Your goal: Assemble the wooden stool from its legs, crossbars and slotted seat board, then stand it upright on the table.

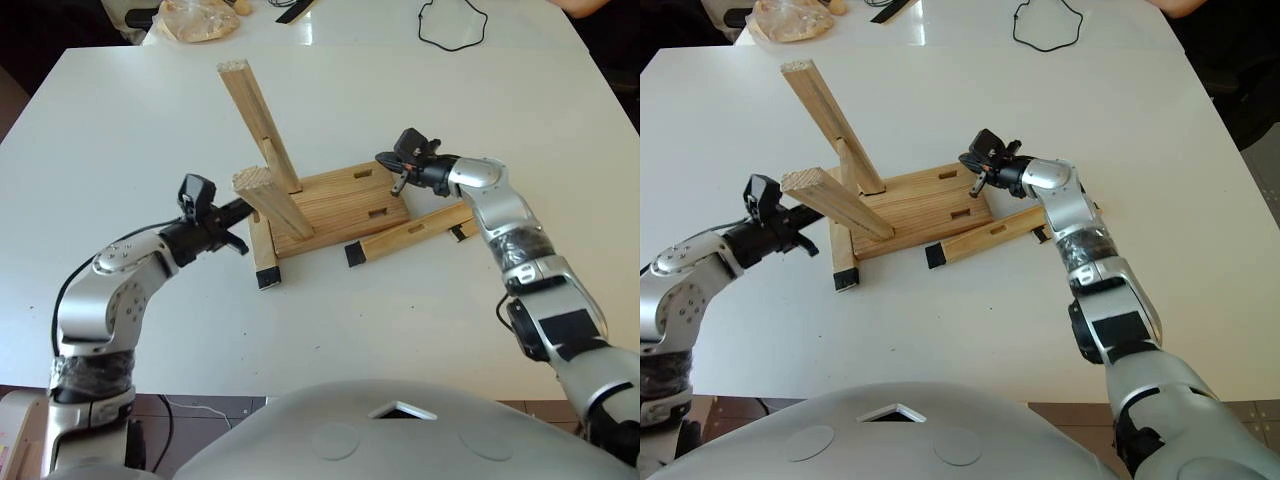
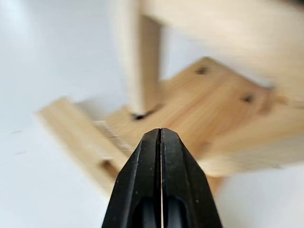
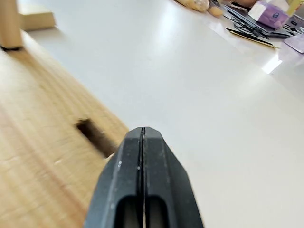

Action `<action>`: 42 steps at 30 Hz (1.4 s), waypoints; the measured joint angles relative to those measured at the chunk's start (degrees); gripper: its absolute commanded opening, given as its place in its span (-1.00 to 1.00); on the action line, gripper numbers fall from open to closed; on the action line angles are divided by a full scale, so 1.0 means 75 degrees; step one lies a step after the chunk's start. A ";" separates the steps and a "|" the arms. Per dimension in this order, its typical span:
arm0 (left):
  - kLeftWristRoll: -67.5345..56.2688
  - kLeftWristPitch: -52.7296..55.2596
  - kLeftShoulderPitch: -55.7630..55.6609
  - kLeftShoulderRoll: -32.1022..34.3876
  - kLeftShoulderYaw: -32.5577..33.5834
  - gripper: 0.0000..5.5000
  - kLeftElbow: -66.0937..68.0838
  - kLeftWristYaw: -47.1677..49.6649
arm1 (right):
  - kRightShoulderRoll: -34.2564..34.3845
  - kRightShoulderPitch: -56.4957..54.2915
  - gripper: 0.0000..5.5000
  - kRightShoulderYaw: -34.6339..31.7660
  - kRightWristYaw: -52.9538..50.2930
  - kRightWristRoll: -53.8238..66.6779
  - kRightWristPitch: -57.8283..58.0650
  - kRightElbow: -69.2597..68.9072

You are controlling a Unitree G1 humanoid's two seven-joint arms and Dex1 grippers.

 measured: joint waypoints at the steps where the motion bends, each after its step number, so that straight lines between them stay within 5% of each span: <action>1: -0.0223 0.0116 0.0194 0.0100 -0.0001 -1.00 -0.0472 -0.0150 | 0.0066 -0.0260 -0.99 -0.0003 -0.0076 -0.0102 -0.0233 0.0530; 9: 0.0604 0.0150 0.0120 0.0540 -0.1661 -1.00 -0.0868 -0.0336 | 0.0300 -0.1411 -0.99 0.0121 0.0038 -0.0825 -0.1086 0.2839; 21: 0.1907 -0.0400 0.0445 0.0676 -0.3184 -1.00 -0.0539 -0.0479 | 0.0358 -0.1962 -0.99 0.0698 0.0810 -0.1758 -0.1892 0.3431; 42: 0.3010 -0.0881 -0.0436 -0.0009 -0.4153 -1.00 0.0103 -0.0049 | 0.0435 -0.2467 -0.99 0.0877 0.0157 -0.2548 -0.1810 0.4024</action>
